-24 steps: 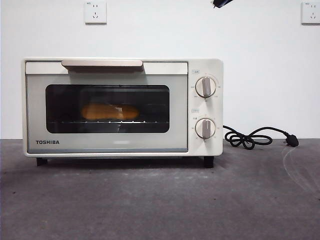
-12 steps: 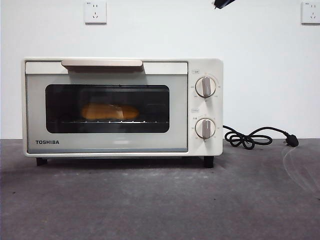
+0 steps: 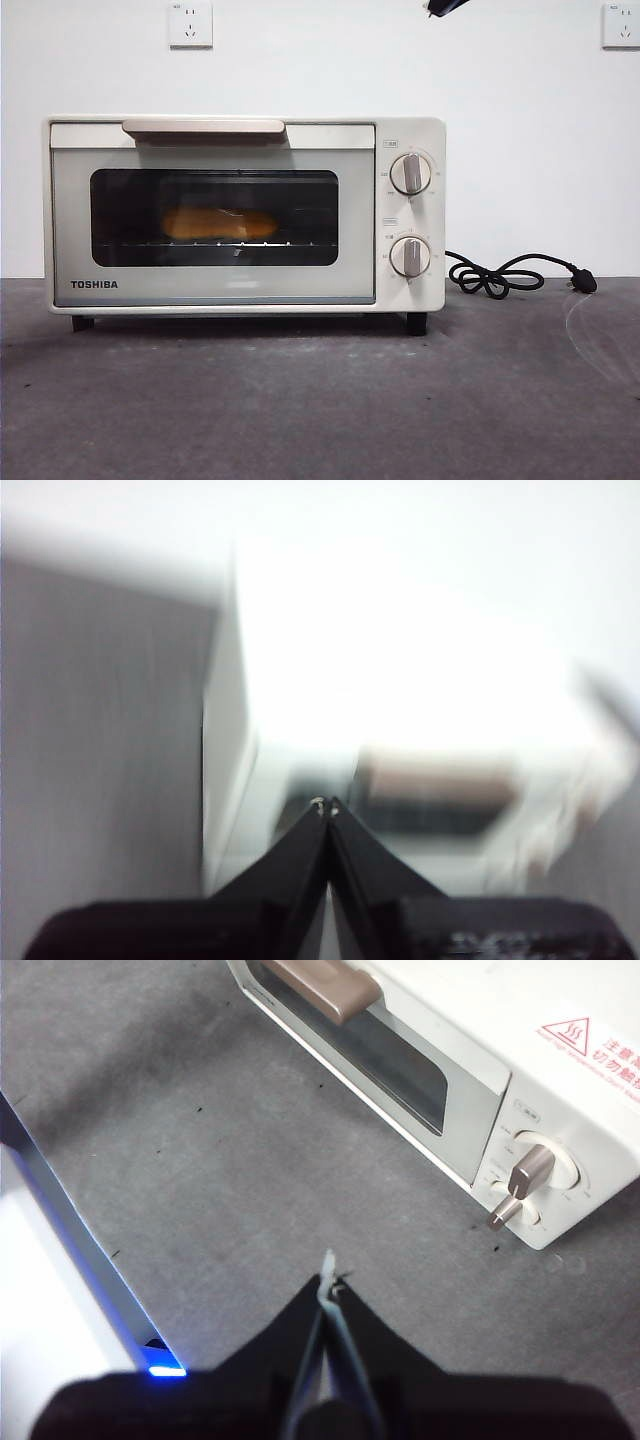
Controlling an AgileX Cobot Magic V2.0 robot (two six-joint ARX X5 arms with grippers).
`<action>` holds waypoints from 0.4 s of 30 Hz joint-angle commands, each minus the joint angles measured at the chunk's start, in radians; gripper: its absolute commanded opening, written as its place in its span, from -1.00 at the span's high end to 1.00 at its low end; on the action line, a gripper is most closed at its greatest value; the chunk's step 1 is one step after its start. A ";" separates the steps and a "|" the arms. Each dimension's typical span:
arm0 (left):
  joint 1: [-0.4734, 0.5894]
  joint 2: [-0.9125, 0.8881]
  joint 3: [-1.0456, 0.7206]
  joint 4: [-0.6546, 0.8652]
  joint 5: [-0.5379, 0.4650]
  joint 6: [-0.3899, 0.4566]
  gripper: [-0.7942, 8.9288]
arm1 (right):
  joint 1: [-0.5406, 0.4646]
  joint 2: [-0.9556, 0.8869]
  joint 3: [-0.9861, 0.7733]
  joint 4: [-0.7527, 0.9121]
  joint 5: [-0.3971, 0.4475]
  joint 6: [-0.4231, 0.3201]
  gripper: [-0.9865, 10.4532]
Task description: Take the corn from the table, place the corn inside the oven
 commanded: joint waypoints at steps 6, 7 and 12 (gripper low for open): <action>-0.016 -0.259 -0.214 0.510 0.091 0.195 0.84 | 0.001 -0.004 0.001 0.006 0.000 0.000 0.83; -0.016 -0.287 -0.262 0.554 0.094 0.221 0.84 | 0.001 -0.004 0.001 0.006 0.000 0.000 0.83; -0.016 -0.434 -0.545 0.737 0.100 0.274 0.84 | 0.001 -0.004 0.001 0.006 0.000 0.000 0.83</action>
